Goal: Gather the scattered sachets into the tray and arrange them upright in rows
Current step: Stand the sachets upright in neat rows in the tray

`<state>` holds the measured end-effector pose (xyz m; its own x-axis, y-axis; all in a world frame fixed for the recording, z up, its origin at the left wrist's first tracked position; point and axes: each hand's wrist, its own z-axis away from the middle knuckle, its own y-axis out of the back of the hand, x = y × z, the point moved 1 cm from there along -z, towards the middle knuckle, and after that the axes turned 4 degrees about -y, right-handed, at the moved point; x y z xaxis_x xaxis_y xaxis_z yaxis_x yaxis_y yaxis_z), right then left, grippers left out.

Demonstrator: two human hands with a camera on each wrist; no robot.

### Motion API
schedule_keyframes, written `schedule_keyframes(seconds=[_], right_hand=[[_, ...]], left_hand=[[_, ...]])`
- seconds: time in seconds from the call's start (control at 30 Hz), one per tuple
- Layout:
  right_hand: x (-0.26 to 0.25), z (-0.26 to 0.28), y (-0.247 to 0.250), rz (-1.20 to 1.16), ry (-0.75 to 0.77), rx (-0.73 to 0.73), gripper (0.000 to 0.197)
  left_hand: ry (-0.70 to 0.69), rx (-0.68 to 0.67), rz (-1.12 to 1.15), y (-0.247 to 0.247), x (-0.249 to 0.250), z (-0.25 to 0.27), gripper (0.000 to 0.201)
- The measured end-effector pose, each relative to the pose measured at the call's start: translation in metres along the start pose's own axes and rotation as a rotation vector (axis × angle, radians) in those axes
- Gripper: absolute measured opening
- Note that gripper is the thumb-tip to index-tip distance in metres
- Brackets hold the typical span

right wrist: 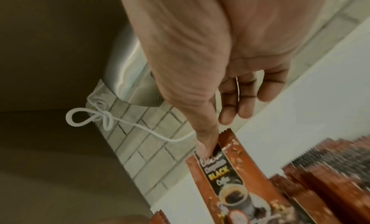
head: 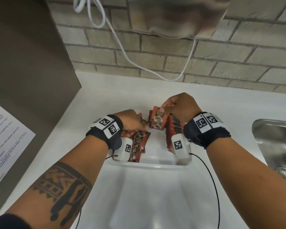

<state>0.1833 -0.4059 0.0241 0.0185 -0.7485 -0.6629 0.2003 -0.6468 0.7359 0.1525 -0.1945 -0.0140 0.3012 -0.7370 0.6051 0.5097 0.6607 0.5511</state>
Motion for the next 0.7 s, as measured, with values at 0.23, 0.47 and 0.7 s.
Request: schedule_keyframes(seconds=[0.23, 0.47, 0.7], right_hand=[[0.013, -0.022, -0.040, 0.373, -0.112, -0.107, 0.026], [0.023, -0.030, -0.051, 0.393, -0.115, -0.139, 0.028], [0.024, -0.027, -0.046, 0.372, -0.096, -0.149, 0.028]], left_hand=[[-0.039, -0.184, -0.245, -0.032, 0.012, -0.020, 0.050], [-0.032, -0.267, -0.249, -0.050, 0.015, -0.045, 0.045], [-0.037, -0.251, -0.292, -0.052, 0.017, -0.055, 0.040]])
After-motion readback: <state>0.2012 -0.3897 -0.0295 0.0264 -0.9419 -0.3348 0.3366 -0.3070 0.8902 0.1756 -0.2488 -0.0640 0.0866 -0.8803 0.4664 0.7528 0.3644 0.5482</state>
